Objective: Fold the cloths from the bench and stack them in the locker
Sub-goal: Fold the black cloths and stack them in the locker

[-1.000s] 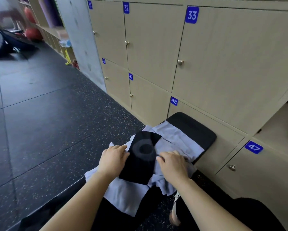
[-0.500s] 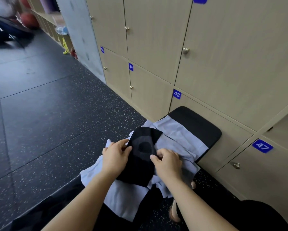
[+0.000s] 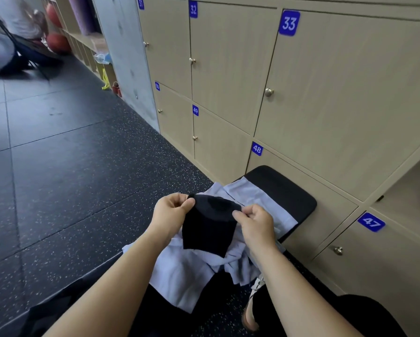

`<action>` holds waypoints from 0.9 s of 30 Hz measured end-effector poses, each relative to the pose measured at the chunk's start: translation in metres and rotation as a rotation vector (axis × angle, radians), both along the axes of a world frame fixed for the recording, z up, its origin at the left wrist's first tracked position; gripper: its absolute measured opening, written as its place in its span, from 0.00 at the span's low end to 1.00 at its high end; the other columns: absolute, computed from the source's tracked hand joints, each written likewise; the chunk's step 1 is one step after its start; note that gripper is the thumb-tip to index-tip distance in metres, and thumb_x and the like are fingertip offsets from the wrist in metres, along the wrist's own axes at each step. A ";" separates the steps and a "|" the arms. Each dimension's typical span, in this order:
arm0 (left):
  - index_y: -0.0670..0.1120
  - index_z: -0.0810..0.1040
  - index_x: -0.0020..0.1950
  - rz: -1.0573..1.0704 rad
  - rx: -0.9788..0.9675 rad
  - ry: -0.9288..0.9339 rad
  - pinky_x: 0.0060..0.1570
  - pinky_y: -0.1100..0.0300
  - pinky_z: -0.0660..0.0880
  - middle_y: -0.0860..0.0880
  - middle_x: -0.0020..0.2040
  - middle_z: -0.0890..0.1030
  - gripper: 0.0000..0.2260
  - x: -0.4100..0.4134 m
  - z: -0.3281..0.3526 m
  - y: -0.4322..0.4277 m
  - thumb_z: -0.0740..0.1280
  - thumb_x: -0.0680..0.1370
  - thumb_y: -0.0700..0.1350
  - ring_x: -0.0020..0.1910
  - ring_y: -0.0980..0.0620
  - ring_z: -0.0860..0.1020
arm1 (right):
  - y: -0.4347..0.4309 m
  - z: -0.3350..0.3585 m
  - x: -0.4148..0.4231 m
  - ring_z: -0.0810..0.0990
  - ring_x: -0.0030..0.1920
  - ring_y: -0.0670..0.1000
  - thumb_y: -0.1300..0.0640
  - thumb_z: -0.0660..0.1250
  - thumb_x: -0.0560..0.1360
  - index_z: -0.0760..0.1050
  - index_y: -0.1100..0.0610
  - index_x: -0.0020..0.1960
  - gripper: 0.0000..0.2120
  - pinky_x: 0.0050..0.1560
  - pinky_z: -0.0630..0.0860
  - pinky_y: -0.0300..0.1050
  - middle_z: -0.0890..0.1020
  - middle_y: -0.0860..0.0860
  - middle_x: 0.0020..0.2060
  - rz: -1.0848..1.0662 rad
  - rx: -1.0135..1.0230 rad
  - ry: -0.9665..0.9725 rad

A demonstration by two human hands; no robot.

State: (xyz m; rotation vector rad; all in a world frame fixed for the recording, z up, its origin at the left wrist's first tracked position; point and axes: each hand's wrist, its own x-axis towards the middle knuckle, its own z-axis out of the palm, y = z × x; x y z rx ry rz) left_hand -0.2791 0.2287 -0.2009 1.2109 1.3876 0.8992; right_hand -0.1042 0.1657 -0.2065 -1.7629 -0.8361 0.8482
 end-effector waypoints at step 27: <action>0.35 0.78 0.45 0.039 0.345 -0.168 0.42 0.54 0.67 0.44 0.38 0.74 0.09 -0.002 0.090 -0.036 0.68 0.78 0.41 0.38 0.50 0.69 | -0.017 0.103 0.007 0.76 0.35 0.46 0.60 0.70 0.74 0.77 0.57 0.40 0.04 0.38 0.73 0.36 0.80 0.48 0.32 0.070 0.324 -0.044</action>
